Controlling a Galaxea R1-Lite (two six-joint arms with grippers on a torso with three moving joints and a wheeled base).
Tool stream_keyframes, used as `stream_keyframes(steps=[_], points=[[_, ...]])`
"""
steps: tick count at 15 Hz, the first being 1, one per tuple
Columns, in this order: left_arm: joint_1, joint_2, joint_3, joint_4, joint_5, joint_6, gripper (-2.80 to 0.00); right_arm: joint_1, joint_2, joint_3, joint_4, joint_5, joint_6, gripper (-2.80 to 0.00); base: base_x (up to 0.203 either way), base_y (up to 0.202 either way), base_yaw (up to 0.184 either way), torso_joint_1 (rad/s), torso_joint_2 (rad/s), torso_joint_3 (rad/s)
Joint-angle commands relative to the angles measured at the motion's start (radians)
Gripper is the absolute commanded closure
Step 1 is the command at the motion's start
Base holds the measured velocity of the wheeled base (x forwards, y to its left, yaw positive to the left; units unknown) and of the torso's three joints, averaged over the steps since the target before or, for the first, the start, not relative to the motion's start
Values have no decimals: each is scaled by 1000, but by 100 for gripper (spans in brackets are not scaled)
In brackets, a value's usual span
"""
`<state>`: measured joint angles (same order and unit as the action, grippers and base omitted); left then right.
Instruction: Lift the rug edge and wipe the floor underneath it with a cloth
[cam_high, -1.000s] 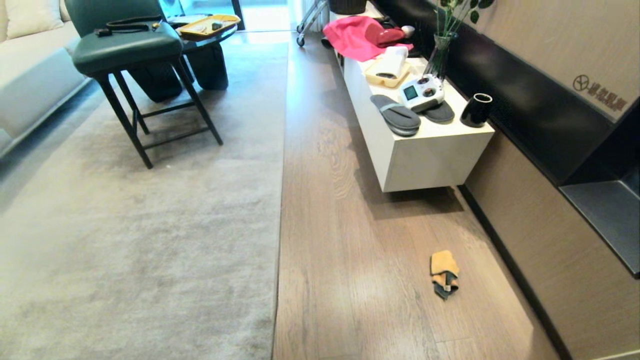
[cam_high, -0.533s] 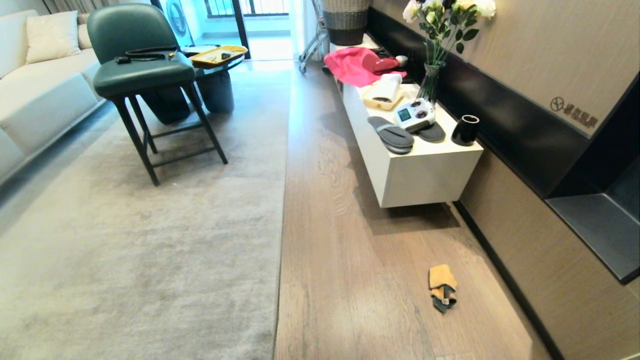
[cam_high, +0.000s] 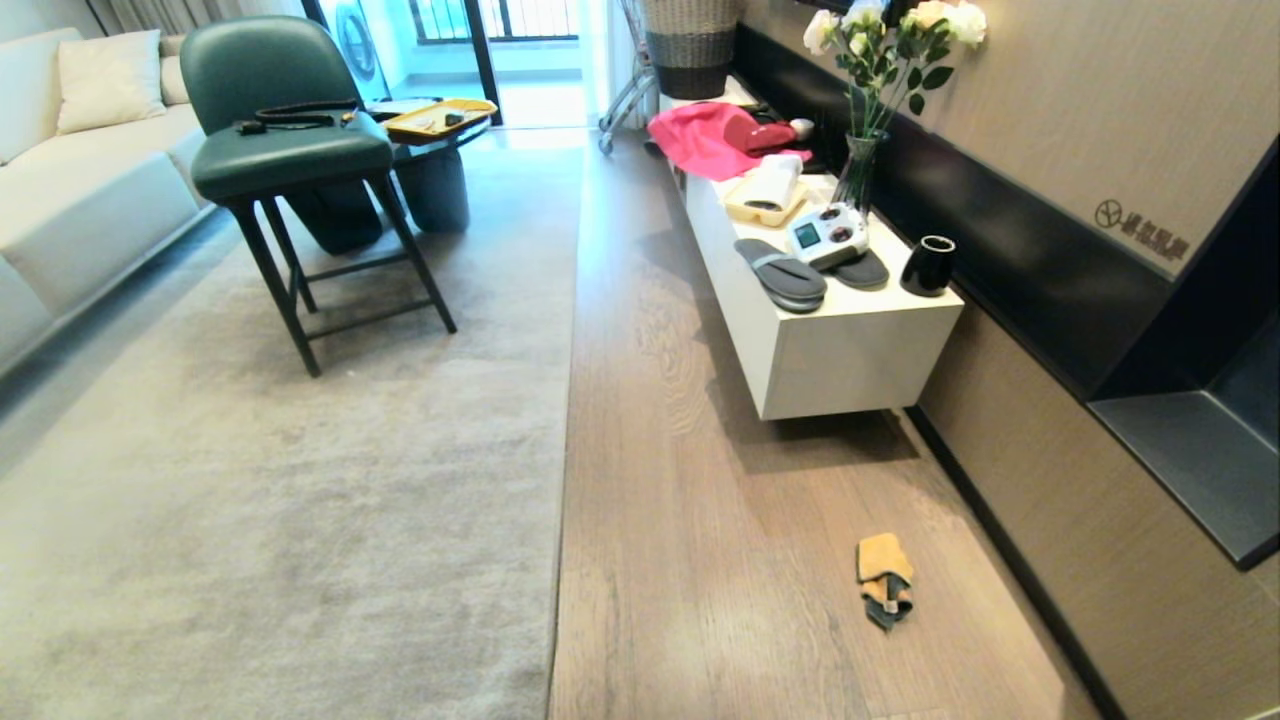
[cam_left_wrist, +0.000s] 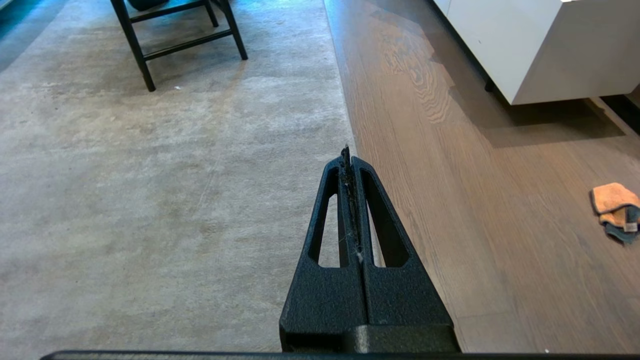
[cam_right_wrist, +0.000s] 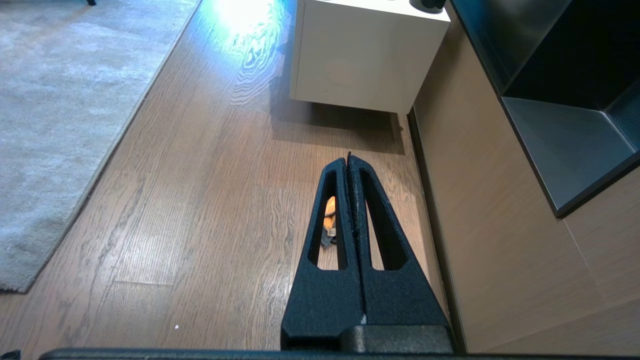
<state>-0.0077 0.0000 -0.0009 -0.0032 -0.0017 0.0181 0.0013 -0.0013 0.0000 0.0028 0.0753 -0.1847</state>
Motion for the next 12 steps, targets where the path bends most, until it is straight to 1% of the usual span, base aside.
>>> stream_keyframes(steps=[1, 5, 7, 12], points=[[0, 0, 1, 0, 0, 0, 0, 0, 1, 0, 0, 0, -2, 0, 0, 0, 0, 0, 0, 0], [0, 0, 1, 0, 0, 0, 0, 0, 1, 0, 0, 1, 1, 0, 0, 0, 0, 0, 0, 0], [0, 0, 1, 0, 0, 0, 0, 0, 1, 0, 2, 1, 19, 0, 0, 0, 0, 0, 0, 0], [0, 0, 1, 0, 0, 0, 0, 0, 1, 0, 2, 0, 21, 0, 0, 0, 0, 0, 0, 0]])
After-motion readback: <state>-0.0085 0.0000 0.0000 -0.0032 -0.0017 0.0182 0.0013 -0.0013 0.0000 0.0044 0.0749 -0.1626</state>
